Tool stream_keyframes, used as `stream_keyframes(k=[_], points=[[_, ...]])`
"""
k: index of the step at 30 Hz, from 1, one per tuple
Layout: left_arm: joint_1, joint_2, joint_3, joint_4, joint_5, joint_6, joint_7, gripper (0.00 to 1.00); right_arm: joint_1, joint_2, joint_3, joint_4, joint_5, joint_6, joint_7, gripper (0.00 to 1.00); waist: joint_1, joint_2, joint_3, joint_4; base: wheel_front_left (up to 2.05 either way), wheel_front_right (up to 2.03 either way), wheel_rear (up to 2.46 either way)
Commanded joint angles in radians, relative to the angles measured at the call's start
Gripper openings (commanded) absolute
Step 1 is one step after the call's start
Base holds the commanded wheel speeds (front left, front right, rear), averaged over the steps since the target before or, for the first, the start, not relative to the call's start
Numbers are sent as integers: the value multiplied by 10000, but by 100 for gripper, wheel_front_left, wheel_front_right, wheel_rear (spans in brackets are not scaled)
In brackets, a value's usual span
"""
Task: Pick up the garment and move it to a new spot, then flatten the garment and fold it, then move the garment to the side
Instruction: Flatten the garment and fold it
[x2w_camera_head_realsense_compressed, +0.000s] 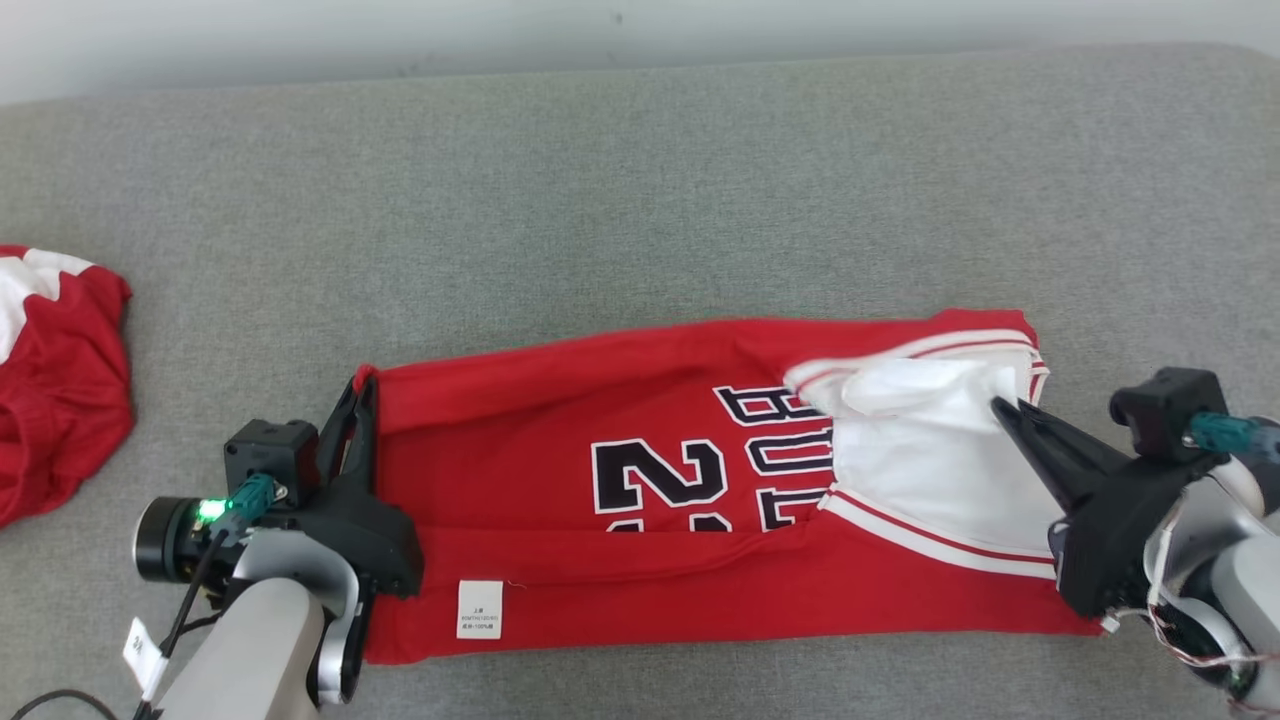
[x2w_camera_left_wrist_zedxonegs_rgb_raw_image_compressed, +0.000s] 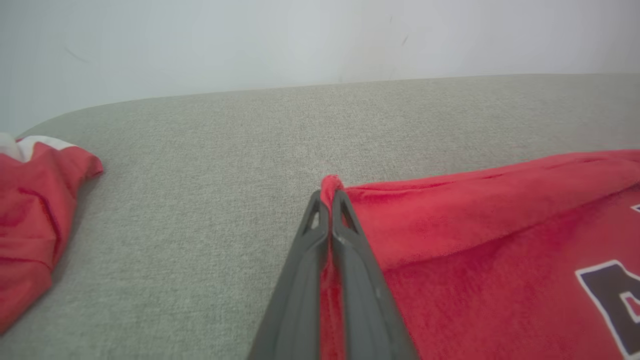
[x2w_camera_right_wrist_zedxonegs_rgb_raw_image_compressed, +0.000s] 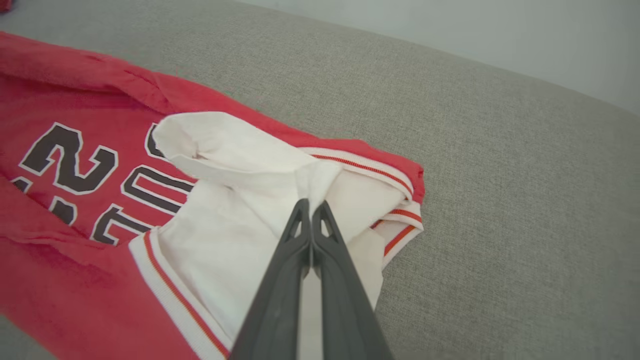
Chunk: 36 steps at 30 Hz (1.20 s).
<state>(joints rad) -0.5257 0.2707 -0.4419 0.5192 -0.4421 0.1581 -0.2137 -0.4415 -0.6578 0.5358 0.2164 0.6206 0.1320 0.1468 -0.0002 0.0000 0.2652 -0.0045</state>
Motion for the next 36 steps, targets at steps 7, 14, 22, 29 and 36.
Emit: stream_keyframes(k=[7,14,22,29,36], points=[[388,144,69,269,-134,69,-260,0,997,-285,-354,-857,347,-25,316,0,2,0,-160,-182,0,0,0],[537,169,160,412,-150,145,-397,0,1659,-301,-581,-1392,591,-25,515,0,2,0,-250,-232,0,0,0],[876,144,206,306,-63,257,-477,23,2307,-164,-515,-1545,326,-25,881,0,2,0,-358,-240,0,0,0],[1156,47,435,-12,102,337,-523,100,2681,133,-292,-1257,172,-25,1201,100,2,0,-501,-247,0,0,0],[2231,-462,2053,-2337,614,56,-511,100,2780,441,-774,-1250,316,-25,897,100,2,0,-612,-224,0,0,0]])
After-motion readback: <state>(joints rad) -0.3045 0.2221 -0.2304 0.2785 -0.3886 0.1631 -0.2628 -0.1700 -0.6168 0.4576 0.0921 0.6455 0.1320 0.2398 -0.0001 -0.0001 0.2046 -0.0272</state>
